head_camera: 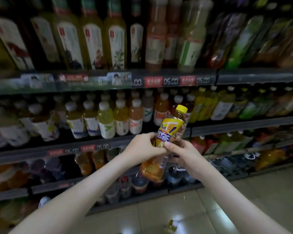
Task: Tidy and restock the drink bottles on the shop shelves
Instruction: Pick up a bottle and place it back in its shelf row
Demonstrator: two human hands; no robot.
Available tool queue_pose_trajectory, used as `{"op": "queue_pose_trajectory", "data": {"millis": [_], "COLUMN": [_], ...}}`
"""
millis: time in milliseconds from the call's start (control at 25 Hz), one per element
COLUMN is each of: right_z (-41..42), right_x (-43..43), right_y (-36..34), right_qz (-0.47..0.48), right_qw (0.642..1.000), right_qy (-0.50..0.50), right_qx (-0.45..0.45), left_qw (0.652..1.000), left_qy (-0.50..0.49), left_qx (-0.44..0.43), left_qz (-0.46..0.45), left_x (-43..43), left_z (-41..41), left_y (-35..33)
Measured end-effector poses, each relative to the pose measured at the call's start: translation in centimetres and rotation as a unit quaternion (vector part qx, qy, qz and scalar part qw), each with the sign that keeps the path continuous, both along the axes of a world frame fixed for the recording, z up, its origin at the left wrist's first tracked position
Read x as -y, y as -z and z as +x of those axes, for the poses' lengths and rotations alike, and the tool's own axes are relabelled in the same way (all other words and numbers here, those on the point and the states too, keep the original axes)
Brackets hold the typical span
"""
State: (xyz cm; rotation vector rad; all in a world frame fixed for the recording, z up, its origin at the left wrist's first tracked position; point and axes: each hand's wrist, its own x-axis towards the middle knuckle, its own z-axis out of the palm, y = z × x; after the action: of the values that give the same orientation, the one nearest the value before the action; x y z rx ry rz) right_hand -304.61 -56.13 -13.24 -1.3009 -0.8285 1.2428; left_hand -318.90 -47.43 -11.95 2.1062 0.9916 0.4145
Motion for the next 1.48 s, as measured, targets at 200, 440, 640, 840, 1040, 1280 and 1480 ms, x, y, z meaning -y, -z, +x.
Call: {"op": "queue_pose_trajectory", "data": {"millis": [200,440,640,840,1040,1280,1480], "right_z": [2.5,9.3,17.4,24.0,27.8,34.3,41.3], "right_x": [1.0,3.9,6.5,5.4,0.6,-3.1,-6.2], "right_y": [-4.6,-9.9,-12.2,-12.6,-13.0,-14.0,-15.5], "right_qz": [0.034,0.084,0.132,0.172,0.228,0.283,0.256], "right_qw": [0.999,0.992,0.977,0.948,0.914,0.832,0.802], "right_qy": [-0.023,0.071,0.161,0.267,0.329,0.46,0.487], "right_qx": [0.004,0.064,0.052,-0.016,-0.059,0.13,0.233], "left_qw": [0.995,0.995,0.987,0.979,0.968,0.927,0.88], "left_qy": [-0.006,0.048,-0.002,-0.049,-0.074,-0.119,-0.123], "left_qx": [-0.025,0.066,0.147,0.184,0.189,0.202,0.181], "left_qz": [0.095,0.06,0.061,0.074,0.146,0.292,0.421], "left_x": [1.6,3.1,4.8,4.5,1.3,-4.5,-6.7], "left_z": [2.4,7.9,14.9,20.6,23.6,29.7,37.9], "left_y": [-5.7,-9.9,-10.1,-9.8,-10.7,-12.8,-13.0]}}
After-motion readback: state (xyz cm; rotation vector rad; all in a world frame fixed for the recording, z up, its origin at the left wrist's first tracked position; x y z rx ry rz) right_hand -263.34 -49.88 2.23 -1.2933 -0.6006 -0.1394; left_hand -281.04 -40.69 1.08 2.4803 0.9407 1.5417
